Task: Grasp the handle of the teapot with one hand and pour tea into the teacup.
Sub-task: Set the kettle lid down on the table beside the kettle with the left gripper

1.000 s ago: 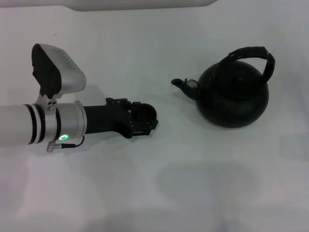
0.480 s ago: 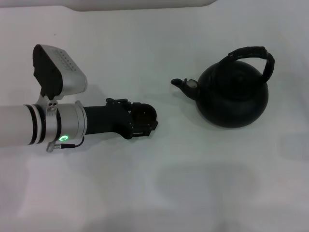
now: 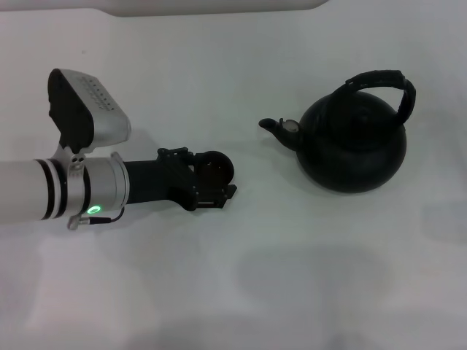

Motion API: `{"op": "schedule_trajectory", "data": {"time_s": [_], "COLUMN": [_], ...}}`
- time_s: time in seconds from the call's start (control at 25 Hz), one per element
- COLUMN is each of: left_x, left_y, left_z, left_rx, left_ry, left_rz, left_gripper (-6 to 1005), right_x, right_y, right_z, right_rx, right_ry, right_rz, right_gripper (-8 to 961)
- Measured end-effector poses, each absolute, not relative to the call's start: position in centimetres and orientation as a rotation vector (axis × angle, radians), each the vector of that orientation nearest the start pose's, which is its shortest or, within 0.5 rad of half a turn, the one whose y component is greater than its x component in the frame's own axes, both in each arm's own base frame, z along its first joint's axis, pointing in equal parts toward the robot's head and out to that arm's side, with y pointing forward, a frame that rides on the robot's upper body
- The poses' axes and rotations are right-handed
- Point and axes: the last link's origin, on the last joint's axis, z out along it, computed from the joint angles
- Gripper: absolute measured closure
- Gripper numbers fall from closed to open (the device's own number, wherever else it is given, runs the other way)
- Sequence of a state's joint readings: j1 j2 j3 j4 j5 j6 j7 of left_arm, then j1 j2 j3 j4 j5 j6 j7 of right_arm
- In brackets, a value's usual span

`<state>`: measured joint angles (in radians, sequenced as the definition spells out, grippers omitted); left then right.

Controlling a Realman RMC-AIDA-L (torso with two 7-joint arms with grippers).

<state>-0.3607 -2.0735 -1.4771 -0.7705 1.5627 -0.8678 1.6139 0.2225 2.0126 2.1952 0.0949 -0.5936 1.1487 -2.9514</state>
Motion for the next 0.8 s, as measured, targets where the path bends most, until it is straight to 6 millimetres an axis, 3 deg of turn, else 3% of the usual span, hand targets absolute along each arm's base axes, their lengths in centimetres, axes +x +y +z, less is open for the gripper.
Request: {"op": "schedule_trajectory", "data": {"time_s": [0.12,0.8], "left_x": [-25.76,-25.09], "left_y": [31.17,31.34], "left_z": [-10.09,-9.82], "left_rx": [-2.717,-2.717], "left_ry": [-0.659,-0.638], "left_rz": [-0.298,-0.33], "left_gripper": [208,127], "right_x": [42.69,42.8], "right_y": [25.27,25.44], "right_z": [3.78,3.78], "right_rx": [-1.587,-1.587], "right_ry": [0.559,0.566], "right_rz": [0.345,0.335], "right_gripper": [344,346]}}
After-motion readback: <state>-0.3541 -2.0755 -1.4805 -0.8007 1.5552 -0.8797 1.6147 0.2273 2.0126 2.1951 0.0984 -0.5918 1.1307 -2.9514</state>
